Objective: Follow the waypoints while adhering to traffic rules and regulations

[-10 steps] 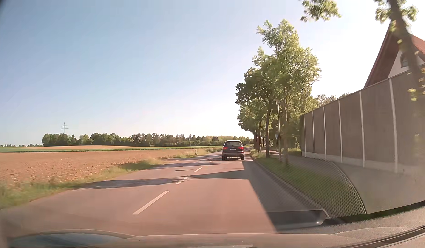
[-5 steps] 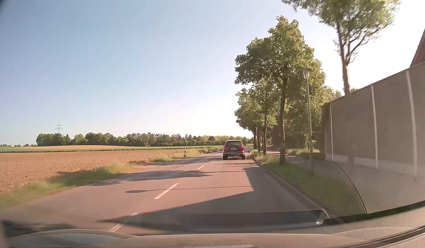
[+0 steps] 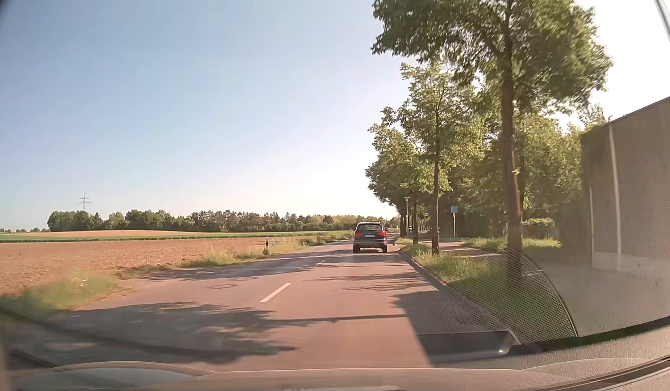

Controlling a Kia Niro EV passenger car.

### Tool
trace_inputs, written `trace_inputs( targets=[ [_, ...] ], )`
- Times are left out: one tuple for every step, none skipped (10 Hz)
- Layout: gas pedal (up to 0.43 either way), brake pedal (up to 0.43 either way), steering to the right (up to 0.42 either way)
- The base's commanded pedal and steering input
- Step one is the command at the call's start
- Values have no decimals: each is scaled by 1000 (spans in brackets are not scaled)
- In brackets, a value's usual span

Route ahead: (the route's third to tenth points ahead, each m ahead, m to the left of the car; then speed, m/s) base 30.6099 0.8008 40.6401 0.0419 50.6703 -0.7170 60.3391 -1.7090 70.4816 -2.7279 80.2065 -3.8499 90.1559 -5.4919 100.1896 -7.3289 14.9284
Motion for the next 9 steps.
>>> trace_inputs(
  targets=[
    [138, 12, 9],
    [138, 12, 8],
    [138, 12, 9],
    [138, 12, 10],
    [138, 6, 10],
    [138, 12, 10],
    [138, 12, 9],
    [150, 12, 9],
    [150, 12, 9]
  ],
)
